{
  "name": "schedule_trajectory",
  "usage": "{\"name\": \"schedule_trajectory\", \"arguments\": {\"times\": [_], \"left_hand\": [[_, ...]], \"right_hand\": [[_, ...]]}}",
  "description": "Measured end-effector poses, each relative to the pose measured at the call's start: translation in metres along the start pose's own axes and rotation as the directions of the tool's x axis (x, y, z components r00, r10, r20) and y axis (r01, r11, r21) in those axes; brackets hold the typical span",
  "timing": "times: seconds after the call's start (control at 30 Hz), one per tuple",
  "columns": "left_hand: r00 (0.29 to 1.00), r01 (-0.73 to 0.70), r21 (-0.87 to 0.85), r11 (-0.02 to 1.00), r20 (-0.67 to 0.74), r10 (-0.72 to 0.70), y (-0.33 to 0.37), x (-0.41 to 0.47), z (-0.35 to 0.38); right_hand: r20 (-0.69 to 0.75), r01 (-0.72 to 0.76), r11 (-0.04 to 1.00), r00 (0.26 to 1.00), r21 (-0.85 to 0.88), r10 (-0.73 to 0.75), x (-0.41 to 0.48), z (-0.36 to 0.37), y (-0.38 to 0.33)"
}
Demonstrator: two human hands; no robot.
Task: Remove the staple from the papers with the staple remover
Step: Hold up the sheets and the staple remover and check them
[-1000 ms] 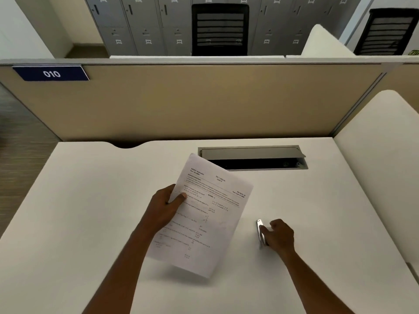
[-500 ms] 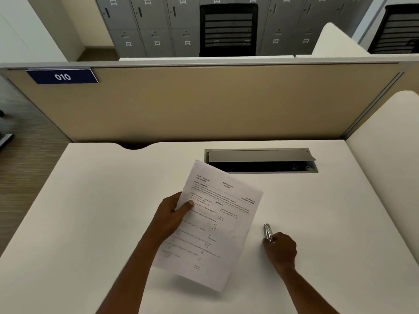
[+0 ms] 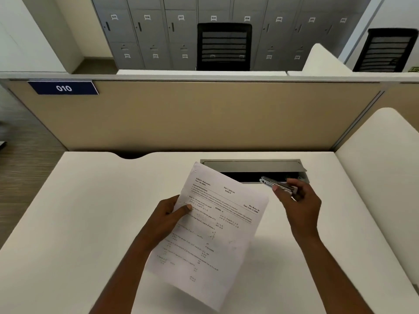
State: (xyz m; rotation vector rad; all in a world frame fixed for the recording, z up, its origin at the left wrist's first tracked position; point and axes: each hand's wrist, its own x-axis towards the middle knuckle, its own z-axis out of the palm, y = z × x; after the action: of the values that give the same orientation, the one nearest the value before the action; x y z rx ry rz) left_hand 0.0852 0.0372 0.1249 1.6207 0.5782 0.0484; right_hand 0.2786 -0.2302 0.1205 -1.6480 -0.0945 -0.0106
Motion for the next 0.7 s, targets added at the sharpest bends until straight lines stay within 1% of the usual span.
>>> {"name": "schedule_trajectory", "arguments": {"times": [0.07, 0.17, 0.23, 0.27, 0.3, 0.33, 0.37, 0.47, 0.53, 0.57, 0.6, 0.63, 0.7], "left_hand": [[1.000, -0.008, -0.001, 1.000, 0.021, 0.008, 0.005, 0.002, 0.000], [0.998, -0.019, 0.013, 1.000, 0.054, 0.019, 0.010, 0.002, 0.001], [0.997, -0.025, 0.018, 1.000, 0.072, 0.024, 0.014, 0.002, 0.002], [0.996, -0.029, 0.020, 0.999, 0.082, 0.027, 0.015, 0.002, 0.003], [0.996, -0.032, 0.023, 0.999, 0.089, 0.030, 0.017, 0.002, 0.004], [0.995, -0.035, 0.028, 0.999, 0.093, 0.032, 0.018, 0.001, 0.004], [0.995, -0.036, 0.031, 0.999, 0.098, 0.033, 0.020, 0.001, 0.004], [0.993, -0.042, 0.062, 0.997, 0.115, 0.035, 0.019, 0.002, 0.002], [0.992, -0.041, 0.095, 0.995, 0.125, 0.029, 0.017, 0.002, 0.000], [0.991, -0.042, 0.111, 0.993, 0.134, 0.027, 0.016, 0.002, -0.001], [0.990, -0.045, 0.129, 0.991, 0.141, 0.027, 0.015, 0.002, -0.001], [0.989, -0.049, 0.149, 0.988, 0.148, 0.026, 0.015, 0.003, -0.001], [0.986, -0.060, 0.189, 0.980, 0.166, 0.028, 0.013, 0.004, -0.001]], "right_hand": [[-0.014, -0.001, 0.989, 1.000, 0.148, 0.003, 0.005, 0.004, -0.024], [0.010, -0.093, 0.927, 0.995, 0.363, 0.096, 0.008, 0.010, -0.042], [0.027, -0.194, 0.853, 0.978, 0.485, 0.208, 0.007, 0.015, -0.048], [0.044, -0.235, 0.799, 0.966, 0.554, 0.253, 0.006, 0.017, -0.051], [0.064, -0.257, 0.748, 0.959, 0.612, 0.277, 0.005, 0.019, -0.054], [0.085, -0.265, 0.718, 0.957, 0.644, 0.277, 0.004, 0.021, -0.057], [0.100, -0.268, 0.712, 0.958, 0.649, 0.269, 0.004, 0.023, -0.059], [0.117, -0.277, 0.778, 0.959, 0.564, 0.257, 0.005, 0.031, -0.067], [0.159, -0.237, 0.881, 0.969, 0.410, 0.187, 0.006, 0.035, -0.071], [0.218, -0.182, 0.939, 0.969, 0.291, 0.120, 0.008, 0.035, -0.073], [0.309, -0.108, 0.981, 0.950, 0.161, 0.054, 0.009, 0.035, -0.076], [0.420, -0.032, 0.999, 0.908, 0.038, 0.013, 0.010, 0.036, -0.081], [0.605, 0.071, 0.987, 0.795, -0.147, 0.033, 0.008, 0.039, -0.090]]}}
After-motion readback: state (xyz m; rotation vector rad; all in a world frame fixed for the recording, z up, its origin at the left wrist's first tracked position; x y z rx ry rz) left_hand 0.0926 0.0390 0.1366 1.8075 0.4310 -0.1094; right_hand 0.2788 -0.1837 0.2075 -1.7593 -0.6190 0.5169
